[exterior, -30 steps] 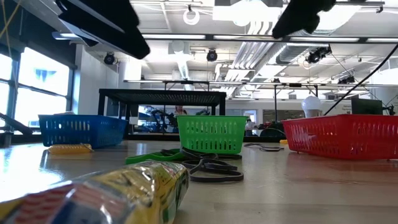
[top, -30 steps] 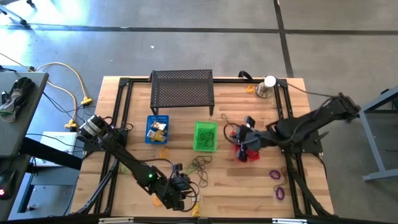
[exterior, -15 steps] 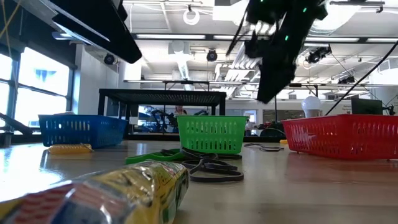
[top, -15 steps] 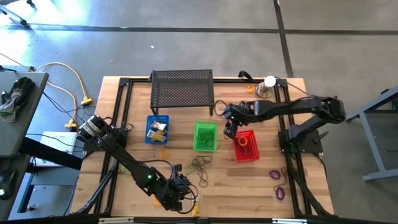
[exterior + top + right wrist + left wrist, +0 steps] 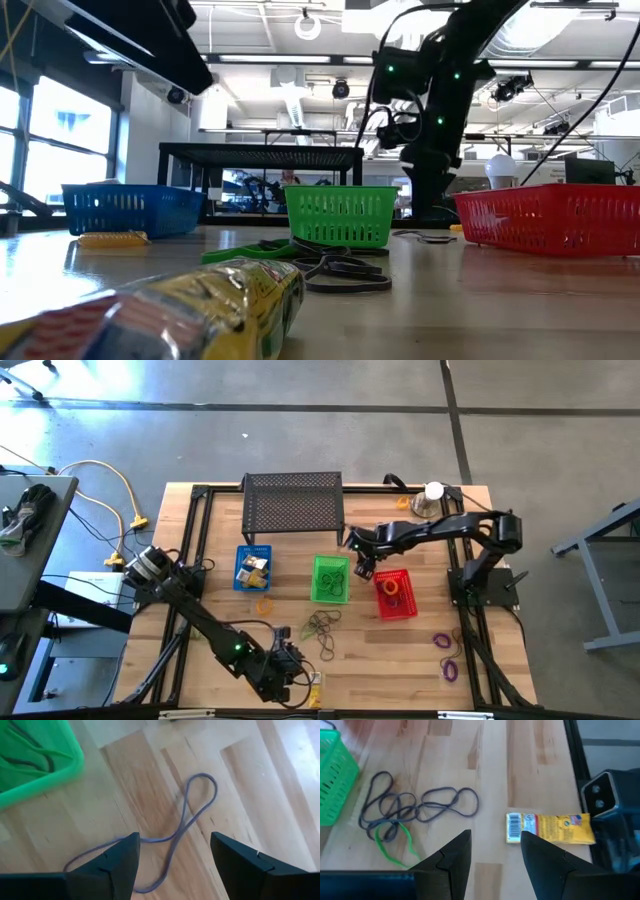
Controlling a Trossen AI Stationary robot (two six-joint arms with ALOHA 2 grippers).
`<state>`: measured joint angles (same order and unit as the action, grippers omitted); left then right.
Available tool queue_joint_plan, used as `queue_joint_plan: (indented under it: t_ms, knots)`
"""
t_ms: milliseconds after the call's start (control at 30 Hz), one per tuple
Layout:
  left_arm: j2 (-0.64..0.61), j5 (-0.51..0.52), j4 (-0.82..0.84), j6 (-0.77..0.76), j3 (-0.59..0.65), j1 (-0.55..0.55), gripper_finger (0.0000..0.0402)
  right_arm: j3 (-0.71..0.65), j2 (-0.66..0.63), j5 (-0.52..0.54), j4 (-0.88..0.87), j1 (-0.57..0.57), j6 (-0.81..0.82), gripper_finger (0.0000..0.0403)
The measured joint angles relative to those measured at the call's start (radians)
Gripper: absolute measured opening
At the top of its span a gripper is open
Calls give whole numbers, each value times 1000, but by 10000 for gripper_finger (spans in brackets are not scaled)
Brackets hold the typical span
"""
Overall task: Pick & Place Office Desk Supplies
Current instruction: Put the black rubber band into the green bin
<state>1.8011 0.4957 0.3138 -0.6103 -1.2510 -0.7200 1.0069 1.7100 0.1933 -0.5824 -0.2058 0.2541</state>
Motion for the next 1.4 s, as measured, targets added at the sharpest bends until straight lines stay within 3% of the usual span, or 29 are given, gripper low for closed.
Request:
queue_joint_plan:
  t_ms: [333,567,1400]
  knots:
    - [0,0,0,12,0,64,166,0,14,16,43,-7,-42,233]
    - [0,-14,1,12,0,91,166,-19,14,-32,68,-35,-74,233]
    - [0,-14,8,12,0,74,166,-22,14,-13,85,-43,-100,233]
